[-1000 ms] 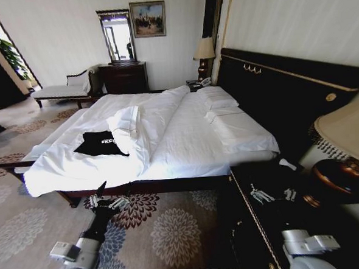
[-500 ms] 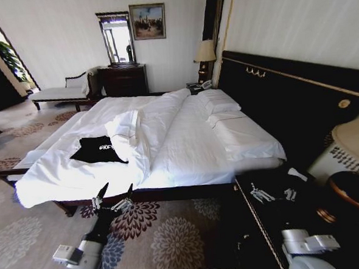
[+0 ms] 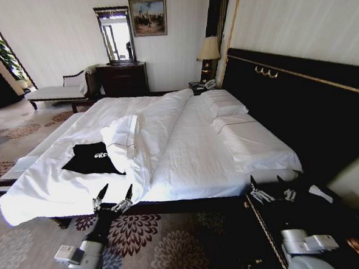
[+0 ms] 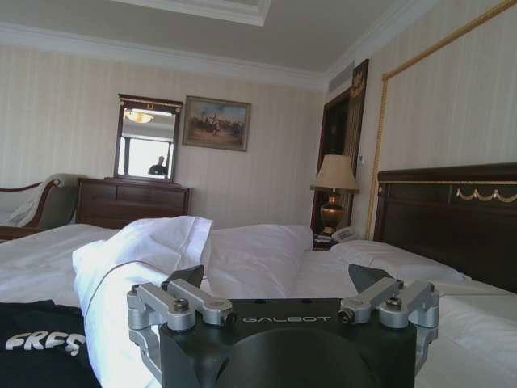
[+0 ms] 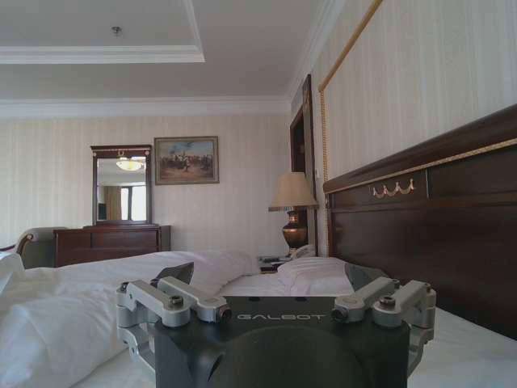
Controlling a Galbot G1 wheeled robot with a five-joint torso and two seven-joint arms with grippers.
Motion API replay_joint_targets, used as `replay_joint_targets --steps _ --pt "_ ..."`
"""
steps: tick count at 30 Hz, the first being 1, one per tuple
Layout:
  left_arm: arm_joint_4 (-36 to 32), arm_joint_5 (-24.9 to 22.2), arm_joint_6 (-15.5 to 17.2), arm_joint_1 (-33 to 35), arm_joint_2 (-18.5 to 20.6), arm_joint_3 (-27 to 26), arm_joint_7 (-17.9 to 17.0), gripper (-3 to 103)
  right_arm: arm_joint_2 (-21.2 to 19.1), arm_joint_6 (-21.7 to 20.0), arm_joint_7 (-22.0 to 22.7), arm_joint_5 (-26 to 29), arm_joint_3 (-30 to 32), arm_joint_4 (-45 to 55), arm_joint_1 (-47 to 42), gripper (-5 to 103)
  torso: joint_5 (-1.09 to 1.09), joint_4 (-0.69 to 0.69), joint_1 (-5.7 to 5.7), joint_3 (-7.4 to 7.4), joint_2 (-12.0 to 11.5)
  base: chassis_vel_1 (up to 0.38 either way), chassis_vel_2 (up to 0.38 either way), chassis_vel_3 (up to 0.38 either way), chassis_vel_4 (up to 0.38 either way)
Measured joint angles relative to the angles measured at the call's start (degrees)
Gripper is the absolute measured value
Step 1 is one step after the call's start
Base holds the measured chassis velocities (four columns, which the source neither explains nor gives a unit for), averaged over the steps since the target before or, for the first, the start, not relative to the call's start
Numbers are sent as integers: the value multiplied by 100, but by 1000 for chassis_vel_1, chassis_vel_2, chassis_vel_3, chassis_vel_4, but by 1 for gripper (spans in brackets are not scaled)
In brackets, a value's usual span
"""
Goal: Fold the clothes on the bed.
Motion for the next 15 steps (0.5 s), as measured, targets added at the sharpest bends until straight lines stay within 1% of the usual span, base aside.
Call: replay_joint_targets --steps 15 --pt "126 29 -18 -68 -33 6 -6 100 41 -10 47 15 -54 -86 88 100 0 0 -1 0 0 -142 150 145 -147"
